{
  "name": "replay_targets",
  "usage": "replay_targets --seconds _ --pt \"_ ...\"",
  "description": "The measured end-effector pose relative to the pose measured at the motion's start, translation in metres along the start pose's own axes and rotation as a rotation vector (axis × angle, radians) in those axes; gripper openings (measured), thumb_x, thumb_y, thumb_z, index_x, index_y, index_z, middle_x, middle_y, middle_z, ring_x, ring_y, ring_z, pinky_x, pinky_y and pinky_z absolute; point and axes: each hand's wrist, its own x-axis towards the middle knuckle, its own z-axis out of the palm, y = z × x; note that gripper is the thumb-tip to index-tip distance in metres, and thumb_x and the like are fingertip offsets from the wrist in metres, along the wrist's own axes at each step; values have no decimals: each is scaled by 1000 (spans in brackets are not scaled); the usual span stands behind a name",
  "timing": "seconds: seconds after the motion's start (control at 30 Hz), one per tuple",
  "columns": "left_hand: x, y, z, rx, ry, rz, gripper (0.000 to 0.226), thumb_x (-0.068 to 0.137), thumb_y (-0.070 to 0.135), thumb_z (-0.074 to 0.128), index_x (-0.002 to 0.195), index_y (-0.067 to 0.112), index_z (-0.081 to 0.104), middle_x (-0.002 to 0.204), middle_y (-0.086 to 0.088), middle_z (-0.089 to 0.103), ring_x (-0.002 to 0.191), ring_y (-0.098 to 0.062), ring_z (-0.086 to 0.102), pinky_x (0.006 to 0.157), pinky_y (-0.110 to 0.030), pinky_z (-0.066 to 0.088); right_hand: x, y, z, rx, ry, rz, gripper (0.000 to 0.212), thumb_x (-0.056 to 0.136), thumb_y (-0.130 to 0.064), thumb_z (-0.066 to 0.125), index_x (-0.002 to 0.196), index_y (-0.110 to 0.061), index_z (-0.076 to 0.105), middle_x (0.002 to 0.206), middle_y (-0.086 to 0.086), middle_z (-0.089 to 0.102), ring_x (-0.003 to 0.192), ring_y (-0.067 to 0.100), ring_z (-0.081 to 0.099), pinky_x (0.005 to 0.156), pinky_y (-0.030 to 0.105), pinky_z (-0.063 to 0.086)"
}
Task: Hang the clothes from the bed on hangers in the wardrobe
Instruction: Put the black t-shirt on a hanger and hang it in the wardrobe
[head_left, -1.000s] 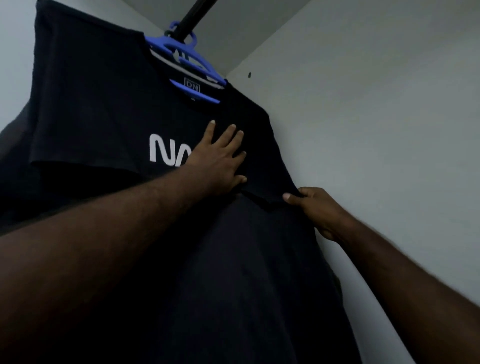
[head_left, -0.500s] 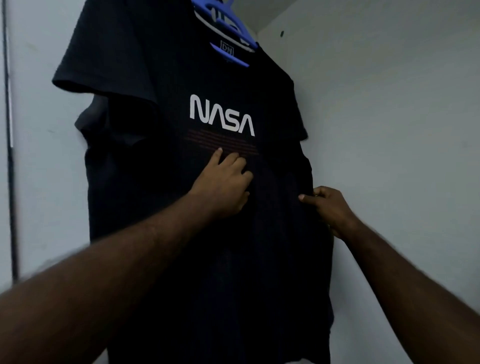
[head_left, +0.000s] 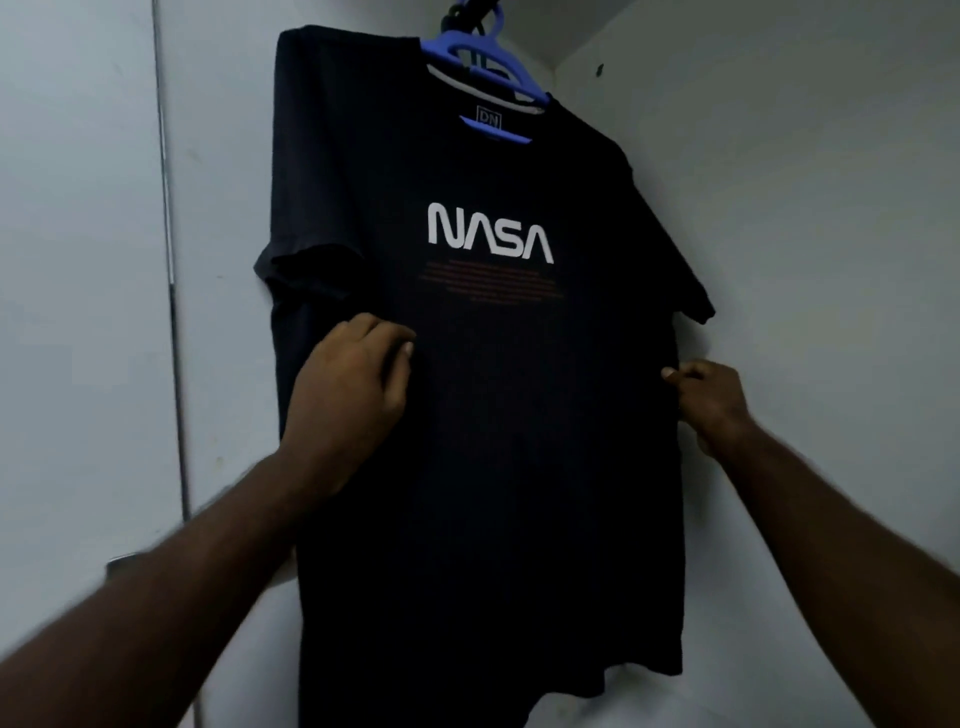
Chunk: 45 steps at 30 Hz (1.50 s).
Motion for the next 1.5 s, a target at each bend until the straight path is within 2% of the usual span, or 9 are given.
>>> replay_targets --seconds 0.3,0.47,0.63,0.77,0.9,1.17,1.3,1.4,1.5 --pt "-36 -15 -31 -116 197 -590 30 96 30 56 119 10 59 114 -9 59 93 -14 53 81 -27 39 9 1 -16 -43 -45 36 20 86 -24 71 70 -14 64 84 17 68 87 40 68 81 57 57" --pt "-35 -21 -42 -314 84 -805 33 86 43 67 101 13 66 90 -4 68 82 -20 66 75 -40 56 31 13 -27 -49 -66 40 37 78 -31 72 80 5 62 82 30 63 74 43 65 77 58 55" --pt "-37 -12 -54 -301 41 -736 30 88 28 69 71 5 60 65 -7 62 59 -15 56 61 -30 48 19 -1 -25 -58 -71 6 25 93 -17 62 72 -4 62 78 15 59 76 28 57 74 43 49" --pt "-36 -13 -58 -443 98 -829 32 92 32 62 86 1 57 76 -15 63 70 -25 58 71 -48 54 21 -1 -28 -140 -37 -34 21 96 -12 57 92 6 67 88 21 63 86 34 60 82 43 48" --pt "-37 -13 -58 -568 94 -900 16 96 25 59 96 10 53 81 -13 62 70 -25 58 63 -36 47 14 -4 -29 -204 -26 -14 24 96 -5 53 105 13 65 110 31 65 106 43 61 92 40 46" --pt "-90 13 -52 -733 -241 -905 10 90 9 65 98 15 65 83 -2 74 78 -16 72 60 -24 51 -65 29 -32 21 -215 22 12 91 -15 68 95 -4 67 87 9 67 74 15 60 67 21 48" --pt "-137 15 -47 -642 -325 -917 15 96 10 56 96 7 71 89 -6 76 90 -25 71 86 -39 55 -107 80 -46 -33 -318 168 9 93 -3 56 97 -7 64 93 17 65 69 18 58 59 26 47" --pt "-157 17 -41 -681 -269 -975 17 97 11 54 87 2 65 82 -5 72 86 -28 68 89 -46 53 -129 90 -50 86 -396 287 15 96 -23 59 103 -9 63 94 7 69 72 16 64 57 26 51" --pt "-175 31 -33 -771 -340 -1007 19 94 14 59 112 15 64 100 4 73 94 -16 69 82 -33 53 -138 95 -45 101 -477 283 21 93 -32 65 97 -11 64 95 2 71 81 14 67 63 27 54"
